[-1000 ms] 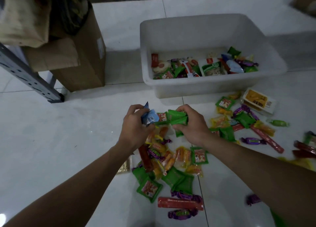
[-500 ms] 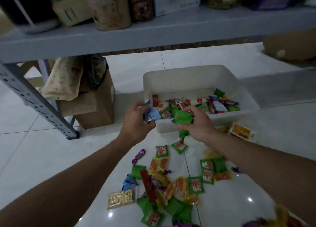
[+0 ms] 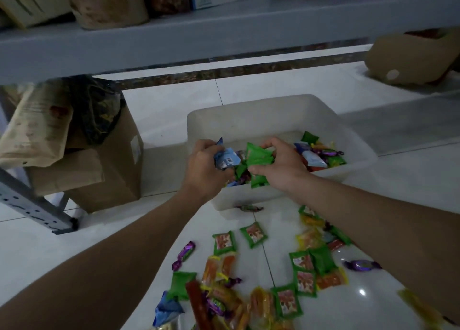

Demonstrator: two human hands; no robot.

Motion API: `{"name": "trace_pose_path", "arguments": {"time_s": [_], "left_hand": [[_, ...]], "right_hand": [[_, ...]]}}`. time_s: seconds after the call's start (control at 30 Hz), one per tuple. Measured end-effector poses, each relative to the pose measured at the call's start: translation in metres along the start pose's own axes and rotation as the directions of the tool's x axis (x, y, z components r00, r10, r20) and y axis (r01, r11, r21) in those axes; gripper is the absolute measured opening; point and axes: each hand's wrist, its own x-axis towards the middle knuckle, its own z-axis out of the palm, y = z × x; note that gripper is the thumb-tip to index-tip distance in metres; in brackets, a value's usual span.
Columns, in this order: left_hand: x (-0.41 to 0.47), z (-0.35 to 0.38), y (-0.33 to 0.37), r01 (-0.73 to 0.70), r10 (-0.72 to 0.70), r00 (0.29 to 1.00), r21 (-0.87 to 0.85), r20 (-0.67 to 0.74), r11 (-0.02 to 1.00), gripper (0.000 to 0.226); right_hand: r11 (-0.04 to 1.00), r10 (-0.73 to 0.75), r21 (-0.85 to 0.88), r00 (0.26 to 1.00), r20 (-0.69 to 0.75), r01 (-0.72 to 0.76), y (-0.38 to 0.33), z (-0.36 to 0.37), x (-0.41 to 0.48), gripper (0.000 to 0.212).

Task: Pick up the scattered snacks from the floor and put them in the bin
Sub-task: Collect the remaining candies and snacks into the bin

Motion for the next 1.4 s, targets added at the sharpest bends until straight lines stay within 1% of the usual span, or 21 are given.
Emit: {"name": "trace_pose_path", "arguments": {"time_s": [0.17, 0.3, 0.5, 0.67, 0.8, 0.87, 1.0, 1.07, 1.2, 1.3, 1.4], "left_hand": [[0.015, 0.018, -0.019, 0.035, -0.035, 0.999, 0.008, 0.005, 0.999, 0.053], [0.033, 0.029, -0.029, 0.041, -0.041, 0.999, -0.007, 0.014, 0.999, 0.054], [0.044, 0.048, -0.041, 0.018, -0.018, 0.995, 0.0, 0.098, 1.0, 0.065], [0.039, 0.045, -0.043, 0.025, -0.023, 0.996, -0.02, 0.085, 0.999, 0.058], [0.032, 0.037, -0.041, 0.048, -0.044, 0.994, -0.04, 0.096, 0.998, 0.051], [0.028, 0.033, -0.039, 0.049, -0.045, 0.996, -0.051, 0.079, 0.997, 0.049], [0.017, 0.025, -0.027, 0.074, -0.068, 0.996, -0.094, 0.061, 0.993, 0.046], [0.013, 0.022, -0.02, 0.065, -0.059, 0.997, -0.115, 0.058, 0.991, 0.045], [0.005, 0.016, 0.008, 0.019, -0.008, 0.997, -0.151, 0.077, 0.988, 0.046], [0.002, 0.019, 0.032, -0.011, 0.029, 0.995, -0.173, 0.1, 0.985, 0.048], [-0.003, 0.031, 0.057, -0.052, 0.075, 0.989, -0.175, 0.131, 0.983, 0.048]], "right_hand": [[0.999, 0.023, 0.035, 1.0, 0.007, -0.023, 0.009, 0.01, 0.028, 0.039], [0.998, 0.041, 0.05, 0.999, -0.02, -0.04, 0.016, 0.021, 0.051, 0.04], [0.994, 0.062, 0.089, 0.998, -0.033, -0.059, 0.029, 0.033, 0.071, 0.042], [0.996, 0.064, 0.068, 0.997, -0.033, -0.062, 0.043, 0.038, 0.076, 0.042], [0.998, 0.062, 0.038, 0.996, -0.07, -0.059, 0.049, 0.037, 0.077, 0.045], [0.996, 0.073, 0.053, 0.994, -0.076, -0.069, 0.049, 0.034, 0.077, 0.048], [0.992, 0.056, 0.122, 0.99, -0.126, -0.041, 0.043, 0.025, 0.066, 0.045], [0.996, 0.014, 0.088, 0.993, -0.12, -0.004, 0.041, 0.022, 0.059, 0.044], [0.997, -0.067, -0.048, 0.984, -0.162, 0.06, 0.041, 0.0, 0.037, 0.043], [0.992, -0.093, -0.101, 0.983, -0.159, 0.077, 0.039, -0.027, 0.017, 0.045], [0.986, -0.088, -0.158, 0.98, -0.181, 0.06, 0.043, -0.056, -0.008, 0.047]]}}
